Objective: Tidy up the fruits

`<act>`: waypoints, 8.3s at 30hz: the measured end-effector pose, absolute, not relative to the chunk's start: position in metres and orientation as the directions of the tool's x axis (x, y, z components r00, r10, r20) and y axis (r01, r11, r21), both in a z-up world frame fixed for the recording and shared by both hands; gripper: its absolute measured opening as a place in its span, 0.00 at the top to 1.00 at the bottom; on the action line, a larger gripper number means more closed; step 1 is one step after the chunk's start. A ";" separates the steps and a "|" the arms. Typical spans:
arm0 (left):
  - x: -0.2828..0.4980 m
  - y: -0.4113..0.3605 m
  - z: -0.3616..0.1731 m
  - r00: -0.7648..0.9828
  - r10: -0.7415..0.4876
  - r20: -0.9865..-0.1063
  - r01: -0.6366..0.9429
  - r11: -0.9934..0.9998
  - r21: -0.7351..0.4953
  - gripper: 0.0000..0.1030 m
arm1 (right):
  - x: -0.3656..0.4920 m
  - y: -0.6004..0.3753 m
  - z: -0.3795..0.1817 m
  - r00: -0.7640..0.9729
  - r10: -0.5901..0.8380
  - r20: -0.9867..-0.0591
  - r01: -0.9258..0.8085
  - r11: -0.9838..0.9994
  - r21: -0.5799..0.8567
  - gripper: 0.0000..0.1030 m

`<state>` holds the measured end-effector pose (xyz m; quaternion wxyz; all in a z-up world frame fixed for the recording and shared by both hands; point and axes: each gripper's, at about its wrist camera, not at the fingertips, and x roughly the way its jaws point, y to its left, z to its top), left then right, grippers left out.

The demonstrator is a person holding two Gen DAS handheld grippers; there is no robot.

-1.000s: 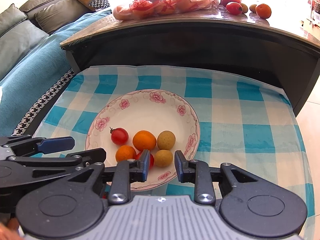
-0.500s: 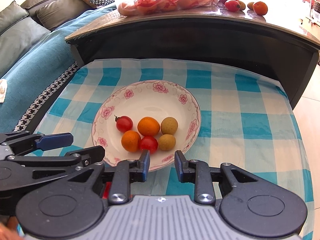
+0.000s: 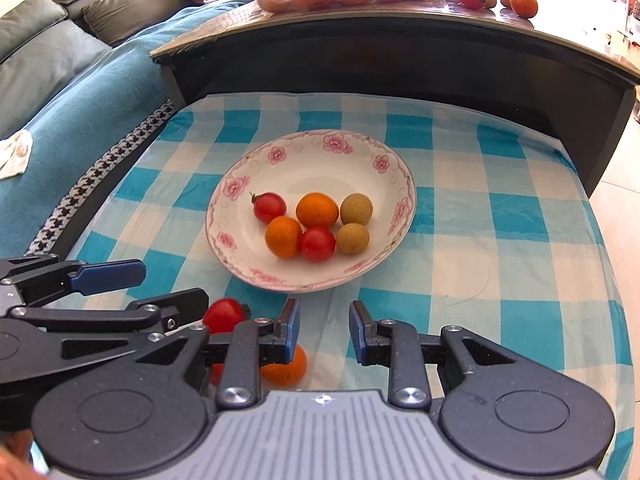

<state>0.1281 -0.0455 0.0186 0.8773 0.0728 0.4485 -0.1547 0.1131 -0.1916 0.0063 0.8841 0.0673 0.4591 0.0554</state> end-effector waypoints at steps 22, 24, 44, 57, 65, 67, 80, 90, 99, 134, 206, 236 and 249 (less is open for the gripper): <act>0.110 -0.030 -0.020 0.426 -0.212 -0.879 0.319 0.945 -0.074 0.38 | 0.096 -0.186 -0.015 0.481 0.157 -0.863 -0.044 0.987 0.155 0.67; 0.112 -0.032 -0.024 0.418 -0.213 -0.883 0.320 0.944 -0.076 0.43 | 0.097 -0.188 -0.015 0.480 0.155 -0.864 -0.036 0.987 0.157 0.67; 0.104 -0.029 -0.024 0.413 -0.234 -0.880 0.364 0.928 -0.077 0.67 | 0.115 -0.195 -0.017 0.501 0.159 -0.851 0.036 0.978 0.204 0.66; 0.105 -0.027 -0.026 0.397 -0.255 -0.882 0.372 0.923 -0.099 0.65 | 0.133 -0.186 -0.013 0.533 0.264 -0.804 0.024 0.945 0.326 0.66; 0.104 -0.026 -0.026 0.398 -0.257 -0.881 0.378 0.920 -0.098 0.65 | 0.142 -0.176 -0.027 0.497 0.256 -0.829 0.043 0.947 0.318 0.66; 0.104 -0.027 -0.026 0.399 -0.255 -0.881 0.382 0.919 -0.093 0.65 | 0.143 -0.175 -0.030 0.488 0.259 -0.833 0.036 0.948 0.316 0.66; 0.104 -0.030 -0.025 0.396 -0.245 -0.885 0.374 0.923 -0.089 0.68 | 0.106 -0.194 -0.007 0.474 0.192 -0.859 -0.028 0.979 0.203 0.67; 0.104 -0.028 -0.018 0.419 -0.238 -0.876 0.349 0.933 -0.086 0.66 | 0.067 -0.201 -0.001 0.456 0.186 -0.870 -0.038 0.981 0.190 0.67; 0.110 -0.029 -0.021 0.425 -0.233 -0.875 0.331 0.939 -0.090 0.54 | 0.067 -0.204 -0.016 0.425 0.207 -0.881 -0.019 0.975 0.220 0.67; 0.091 -0.041 -0.025 0.413 -0.214 -0.885 0.377 0.925 -0.048 0.63 | 0.063 -0.191 -0.024 0.387 0.200 -0.900 -0.088 0.980 0.180 0.67; 0.157 -0.067 0.025 0.520 -0.265 -0.812 0.358 0.931 -0.075 0.70 | 0.122 -0.209 0.020 0.527 0.234 -0.817 -0.039 0.967 0.251 0.67; 0.208 -0.072 0.003 0.508 -0.216 -0.834 0.314 0.948 -0.054 0.70 | 0.181 -0.210 -0.003 0.543 0.206 -0.814 -0.032 0.974 0.224 0.66; 0.207 -0.069 0.010 0.536 -0.205 -0.819 0.294 0.955 -0.047 0.57 | 0.179 -0.212 0.001 0.573 0.202 -0.795 -0.028 0.973 0.228 0.66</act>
